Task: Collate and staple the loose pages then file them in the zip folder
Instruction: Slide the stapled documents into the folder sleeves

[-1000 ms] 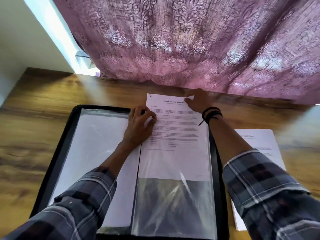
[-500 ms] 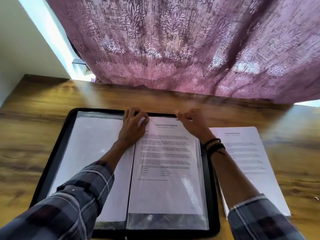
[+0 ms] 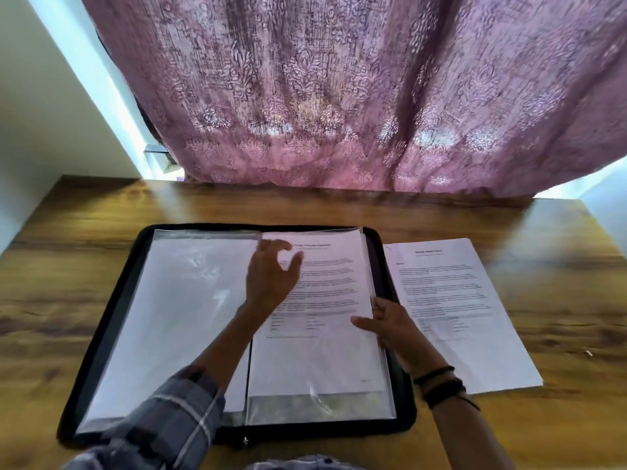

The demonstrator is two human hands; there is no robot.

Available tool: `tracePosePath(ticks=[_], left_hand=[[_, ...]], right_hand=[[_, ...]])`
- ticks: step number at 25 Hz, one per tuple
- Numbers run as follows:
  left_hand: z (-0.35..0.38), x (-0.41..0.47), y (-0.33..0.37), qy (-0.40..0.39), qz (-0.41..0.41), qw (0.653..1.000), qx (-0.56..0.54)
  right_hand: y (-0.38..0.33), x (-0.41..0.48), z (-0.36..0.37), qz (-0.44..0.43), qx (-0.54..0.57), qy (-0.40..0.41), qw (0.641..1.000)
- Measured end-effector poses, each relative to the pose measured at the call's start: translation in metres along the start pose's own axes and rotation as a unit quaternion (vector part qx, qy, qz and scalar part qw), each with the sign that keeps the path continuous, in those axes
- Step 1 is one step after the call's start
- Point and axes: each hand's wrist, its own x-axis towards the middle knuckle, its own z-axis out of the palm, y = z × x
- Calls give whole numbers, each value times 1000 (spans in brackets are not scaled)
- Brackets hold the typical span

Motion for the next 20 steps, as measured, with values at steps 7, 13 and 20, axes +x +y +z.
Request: tracePosePath(ticks=[7, 13, 20], left_hand=[[-28, -64, 65, -201, -88, 975, 10], [-83, -55, 53, -145, -100, 984, 16], [-169, -45, -46, -15, -206, 978, -29]], right_hand=[[17, -44, 25, -28, 174, -155, 972], [20, -53, 57, -47, 12, -207, 977], [51, -23, 58, -184, -257, -34, 948]])
